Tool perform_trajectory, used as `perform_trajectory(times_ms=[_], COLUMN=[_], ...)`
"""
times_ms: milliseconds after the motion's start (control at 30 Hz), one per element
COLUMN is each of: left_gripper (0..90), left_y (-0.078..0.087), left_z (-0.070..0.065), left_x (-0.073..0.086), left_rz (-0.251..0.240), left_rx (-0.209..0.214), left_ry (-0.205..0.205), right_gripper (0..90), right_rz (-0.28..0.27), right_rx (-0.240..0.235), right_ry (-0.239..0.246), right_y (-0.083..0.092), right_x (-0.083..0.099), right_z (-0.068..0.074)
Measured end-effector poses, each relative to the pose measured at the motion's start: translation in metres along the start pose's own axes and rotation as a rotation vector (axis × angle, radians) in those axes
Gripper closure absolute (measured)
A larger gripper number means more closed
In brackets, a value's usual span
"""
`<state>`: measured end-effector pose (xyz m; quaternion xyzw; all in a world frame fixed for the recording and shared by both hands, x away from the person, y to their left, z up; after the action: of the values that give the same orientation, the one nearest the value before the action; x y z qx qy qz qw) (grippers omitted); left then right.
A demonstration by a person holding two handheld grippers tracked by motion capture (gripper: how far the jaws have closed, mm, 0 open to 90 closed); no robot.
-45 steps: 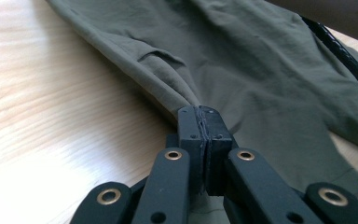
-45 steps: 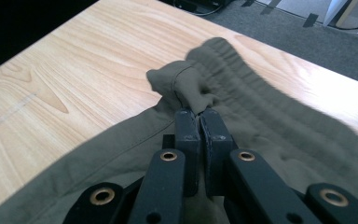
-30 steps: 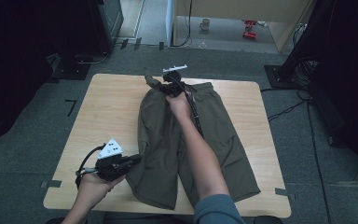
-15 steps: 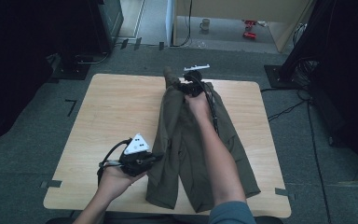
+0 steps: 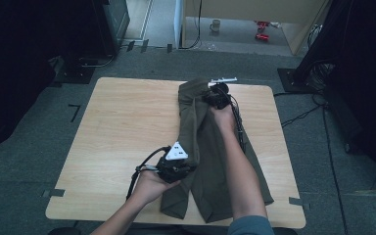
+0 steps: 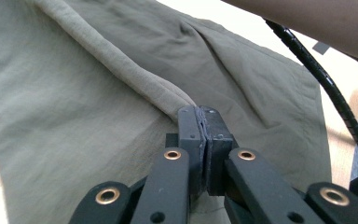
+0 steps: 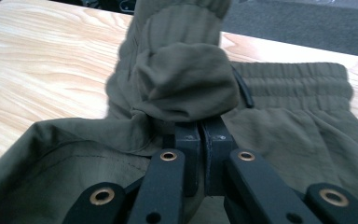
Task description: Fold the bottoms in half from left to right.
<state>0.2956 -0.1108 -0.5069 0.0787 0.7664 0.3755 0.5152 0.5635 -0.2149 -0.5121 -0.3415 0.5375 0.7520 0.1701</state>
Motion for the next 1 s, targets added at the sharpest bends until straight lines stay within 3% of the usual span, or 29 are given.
perform_trajectory(times_ms=[167,333,500,667,1000], left_gripper=[89.2,89.2,89.1,88.8,88.8], left_y=[-0.027,-0.046,-0.058,-0.06,-0.052], left_z=[-0.004,-0.003,0.003,0.009,0.02], left_x=[0.004,0.011,0.024,0.032,0.037], left_rz=[0.031,0.074,0.15,0.164,0.171], left_rx=[0.02,0.02,0.005,0.01,0.0], left_ry=[0.008,0.004,0.007,0.027,0.027], right_gripper=[86.7,86.6,86.5,86.3,86.1], right_rz=[0.02,0.056,0.078,0.097,0.101], right_rx=[0.012,0.028,0.032,0.032,0.051], right_ry=[-0.02,-0.008,-0.009,-0.021,0.016], right_y=[-0.008,-0.017,-0.021,-0.028,-0.035], right_x=[0.012,0.024,0.03,0.036,0.045], right_z=[-0.012,-0.019,-0.024,-0.023,-0.02])
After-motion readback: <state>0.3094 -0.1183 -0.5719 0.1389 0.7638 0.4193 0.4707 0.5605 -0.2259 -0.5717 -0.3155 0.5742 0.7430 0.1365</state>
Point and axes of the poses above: each handheld gripper's, and its own axes: y roughly backward along the jaws, x roughly out of its underside, z roughly to its left, the point moved 9 cm from there along -y, roughly forward along the jaws, and after that the axes turned 3 degrees about z, right-handed, at the moved point
